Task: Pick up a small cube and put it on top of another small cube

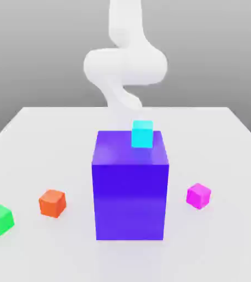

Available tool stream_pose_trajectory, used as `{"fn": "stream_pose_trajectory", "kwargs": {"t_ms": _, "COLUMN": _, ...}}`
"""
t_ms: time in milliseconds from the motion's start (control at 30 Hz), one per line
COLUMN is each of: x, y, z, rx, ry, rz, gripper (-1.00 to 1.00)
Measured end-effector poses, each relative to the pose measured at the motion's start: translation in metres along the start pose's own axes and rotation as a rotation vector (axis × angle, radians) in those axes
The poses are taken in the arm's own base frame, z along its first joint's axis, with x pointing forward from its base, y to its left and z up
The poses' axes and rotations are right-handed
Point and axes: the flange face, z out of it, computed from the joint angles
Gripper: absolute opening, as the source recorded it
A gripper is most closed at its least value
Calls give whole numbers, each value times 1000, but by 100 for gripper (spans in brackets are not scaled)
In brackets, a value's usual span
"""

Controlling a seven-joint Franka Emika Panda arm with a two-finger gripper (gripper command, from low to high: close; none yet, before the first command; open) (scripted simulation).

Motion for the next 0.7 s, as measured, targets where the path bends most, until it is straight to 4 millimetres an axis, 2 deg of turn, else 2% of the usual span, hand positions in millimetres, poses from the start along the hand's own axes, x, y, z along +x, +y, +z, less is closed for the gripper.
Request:
{"fn": "stream_pose_trajectory", "kwargs": {"t_ms": 167, "x": -64, "y": -3, "z": 101, "rx": -40, "ry": -173, "rz": -89, "gripper": 0}}
{"fn": "stream_pose_trajectory", "kwargs": {"t_ms": 267, "x": -114, "y": 0, "z": 150, "rx": -72, "ry": -265, "rz": -151, "gripper": 0}}
{"fn": "stream_pose_trajectory", "kwargs": {"t_ms": 367, "x": -169, "y": 10, "z": 192, "rx": -110, "ry": -350, "rz": -219, "gripper": 0}}
{"fn": "stream_pose_trajectory", "kwargs": {"t_ms": 533, "x": -265, "y": 43, "z": 240, "rx": -181, "ry": -476, "rz": -345, "gripper": 0}}
{"fn": "stream_pose_trajectory", "kwargs": {"t_ms": 700, "x": -353, "y": 94, "z": 265, "rx": -264, "ry": -579, "rz": -484, "gripper": 0}}
